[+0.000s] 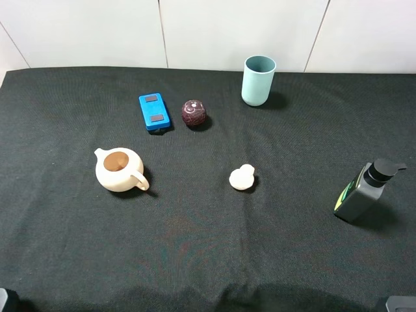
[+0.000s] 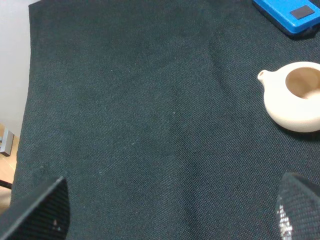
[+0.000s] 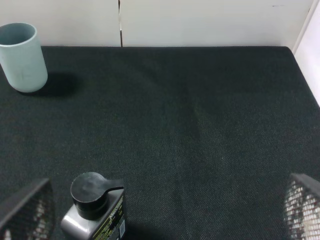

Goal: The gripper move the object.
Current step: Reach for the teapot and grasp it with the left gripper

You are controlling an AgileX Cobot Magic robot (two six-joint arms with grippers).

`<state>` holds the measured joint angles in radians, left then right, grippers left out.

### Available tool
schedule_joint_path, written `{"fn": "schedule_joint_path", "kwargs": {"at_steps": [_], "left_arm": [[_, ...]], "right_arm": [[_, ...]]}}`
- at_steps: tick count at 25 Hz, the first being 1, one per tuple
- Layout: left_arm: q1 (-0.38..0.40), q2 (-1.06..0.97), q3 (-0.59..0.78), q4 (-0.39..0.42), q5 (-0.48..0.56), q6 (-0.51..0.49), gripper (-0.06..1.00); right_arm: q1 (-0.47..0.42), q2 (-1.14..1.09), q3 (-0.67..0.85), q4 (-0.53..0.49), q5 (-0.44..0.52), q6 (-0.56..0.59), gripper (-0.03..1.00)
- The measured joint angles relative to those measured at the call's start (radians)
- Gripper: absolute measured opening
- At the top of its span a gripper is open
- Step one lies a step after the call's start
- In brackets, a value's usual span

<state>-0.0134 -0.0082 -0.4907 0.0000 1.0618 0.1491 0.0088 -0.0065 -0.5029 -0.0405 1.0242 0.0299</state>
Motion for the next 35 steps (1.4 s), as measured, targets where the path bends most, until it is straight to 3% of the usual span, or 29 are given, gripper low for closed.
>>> {"fn": "schedule_joint_path", "kwargs": {"at_steps": [26, 35], "left_arm": [[0.000, 0.000, 0.000, 0.000, 0.000, -0.001, 0.88], [0.000, 0.084, -0.026, 0.000, 0.007, -0.069, 0.88]], "right_arm": [[0.000, 0.000, 0.000, 0.000, 0.000, 0.000, 0.69], [0.000, 0.000, 0.000, 0.000, 0.000, 0.000, 0.69]]}}
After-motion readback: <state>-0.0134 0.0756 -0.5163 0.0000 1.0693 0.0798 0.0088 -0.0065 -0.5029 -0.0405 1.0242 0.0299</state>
